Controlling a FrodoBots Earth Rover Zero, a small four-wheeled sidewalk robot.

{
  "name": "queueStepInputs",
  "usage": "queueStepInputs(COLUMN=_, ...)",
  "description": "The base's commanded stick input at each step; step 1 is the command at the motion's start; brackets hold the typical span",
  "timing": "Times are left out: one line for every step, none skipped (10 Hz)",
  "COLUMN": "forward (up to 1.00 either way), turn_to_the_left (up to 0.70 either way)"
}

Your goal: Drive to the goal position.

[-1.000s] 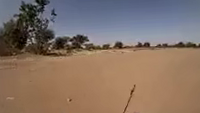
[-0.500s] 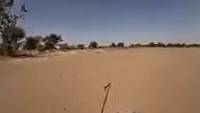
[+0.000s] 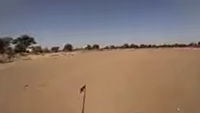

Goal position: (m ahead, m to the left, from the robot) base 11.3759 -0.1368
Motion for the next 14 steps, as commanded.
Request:
queueStepInputs(forward=0.70, turn_to_the_left=0.00)
queueStepInputs(forward=0.70, turn_to_the_left=0.00)
queueStepInputs(forward=0.70, turn_to_the_left=0.00)
queueStepInputs(forward=0.70, turn_to_the_left=0.00)
queueStepInputs(forward=0.70, turn_to_the_left=0.00)
queueStepInputs(forward=0.70, turn_to_the_left=0.00)
queueStepInputs(forward=0.70, turn_to_the_left=0.00)
queueStepInputs(forward=0.70, turn_to_the_left=0.00)
queueStepInputs(forward=0.70, turn_to_the_left=0.00)
queueStepInputs(forward=0.70, turn_to_the_left=0.00)
queueStepInputs(forward=0.70, turn_to_the_left=0.00)
queueStepInputs(forward=0.70, turn_to_the_left=0.00)
queueStepInputs(forward=0.70, turn_to_the_left=0.00)
queueStepInputs(forward=0.70, turn_to_the_left=0.00)
